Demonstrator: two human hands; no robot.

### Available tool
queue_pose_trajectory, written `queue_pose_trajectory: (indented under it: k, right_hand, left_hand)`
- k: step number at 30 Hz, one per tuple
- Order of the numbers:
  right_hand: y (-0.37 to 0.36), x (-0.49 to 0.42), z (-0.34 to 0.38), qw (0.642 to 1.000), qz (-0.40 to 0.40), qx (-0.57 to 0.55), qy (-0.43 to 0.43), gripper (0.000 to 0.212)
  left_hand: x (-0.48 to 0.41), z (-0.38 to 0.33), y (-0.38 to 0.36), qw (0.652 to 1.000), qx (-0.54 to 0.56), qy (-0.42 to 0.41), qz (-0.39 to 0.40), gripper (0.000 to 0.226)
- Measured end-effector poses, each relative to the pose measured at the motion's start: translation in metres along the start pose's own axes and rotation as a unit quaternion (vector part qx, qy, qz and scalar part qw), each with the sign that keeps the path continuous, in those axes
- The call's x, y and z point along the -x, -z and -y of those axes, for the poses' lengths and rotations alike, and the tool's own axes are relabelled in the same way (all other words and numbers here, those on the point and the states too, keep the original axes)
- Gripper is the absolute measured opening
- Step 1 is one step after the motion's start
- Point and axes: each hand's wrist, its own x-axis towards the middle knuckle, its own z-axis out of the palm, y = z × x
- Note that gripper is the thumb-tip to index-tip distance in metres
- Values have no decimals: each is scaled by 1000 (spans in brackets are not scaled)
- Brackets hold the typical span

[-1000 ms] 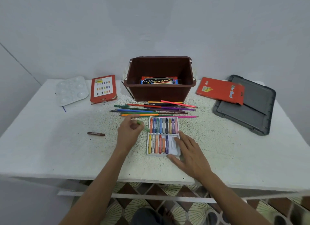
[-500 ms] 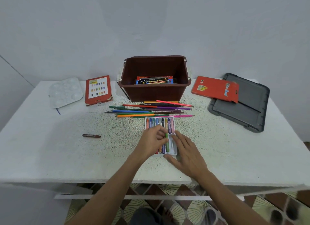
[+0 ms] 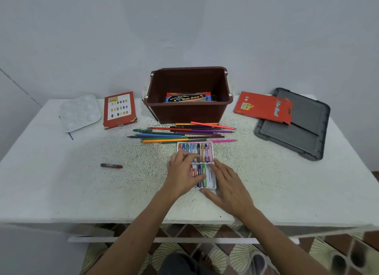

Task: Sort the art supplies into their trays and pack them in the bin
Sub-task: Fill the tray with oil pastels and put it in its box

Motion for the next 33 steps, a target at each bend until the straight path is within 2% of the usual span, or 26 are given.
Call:
queue_pose_trajectory:
  k: [3,6,9,13,18,21,27,33]
  right_hand:
    - [0,0,0,1000,0,1,-1,82]
    - [0,0,1,1000,5,9,-4,82]
    - [0,0,0,1000,9,8,-6,82]
    - [0,0,1,1000,5,10,-3,82]
    - [1,1,1,1000,2,19,-2,80]
    - [1,2,0,1000,3,23,-4,79]
    - [0,2,2,1000,-2,16,3,76]
    - [1,2,3,1000,-1,22,5,77]
  left_hand:
    - [0,1,-3,999,-35,30,-18,70]
    - [-3,0,-3,997,-50,60,-4,82]
    - [-5,-1,-3,997,-46,65,12,84]
    - [4,10,-5,999,-32,35,-22,72]
    - [16,38,8,984,-18,97,-145,41]
    - [21,63,23,975,-34,117,-187,28]
    - [32,111,62,954,-86,193,-211,26]
    - [37,150,91,929,-221,253,-156,33]
